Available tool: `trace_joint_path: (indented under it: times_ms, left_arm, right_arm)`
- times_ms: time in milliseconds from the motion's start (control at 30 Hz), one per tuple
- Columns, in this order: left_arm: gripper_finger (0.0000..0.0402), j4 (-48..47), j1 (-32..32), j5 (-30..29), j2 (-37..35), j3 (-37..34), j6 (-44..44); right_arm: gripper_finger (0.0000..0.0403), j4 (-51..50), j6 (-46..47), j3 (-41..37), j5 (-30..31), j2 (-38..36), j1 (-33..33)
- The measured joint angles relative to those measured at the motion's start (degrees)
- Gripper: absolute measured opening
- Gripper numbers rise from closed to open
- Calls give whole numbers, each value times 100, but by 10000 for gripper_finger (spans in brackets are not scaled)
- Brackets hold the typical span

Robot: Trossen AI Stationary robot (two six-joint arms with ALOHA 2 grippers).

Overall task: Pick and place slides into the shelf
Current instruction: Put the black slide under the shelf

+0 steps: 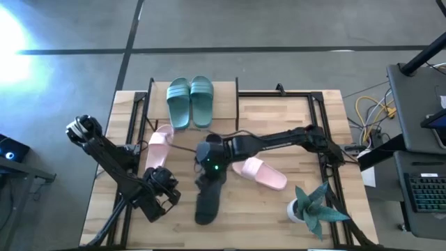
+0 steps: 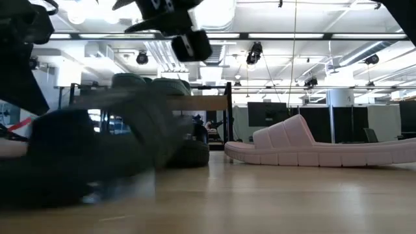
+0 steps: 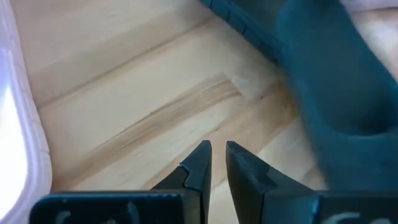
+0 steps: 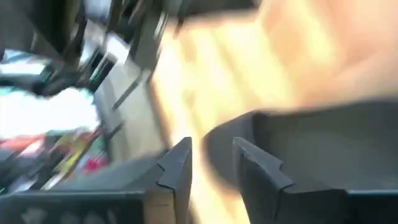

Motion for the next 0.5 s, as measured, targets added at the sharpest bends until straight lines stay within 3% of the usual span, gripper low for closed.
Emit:
trace_joint_path:
  times_ms: [133, 267, 367, 500]
  left_arm:
    - [34, 34, 4, -25, -24, 48, 17]
    - [34, 184, 0, 48, -24, 156, -3]
    - [34, 1210, -13, 65, -23, 175, 478]
    - [34, 3326, -11, 358, 189, 177, 2057]
  right_arm:
    - [146, -85, -439, 233, 1048, 10, -37]
    - [186, -673, -1230, 489, 1269, 10, -78]
    - [193, -1847, -2337, 799, 1804, 8, -108]
    - [171, -2941, -3394, 856, 2211, 8, -2]
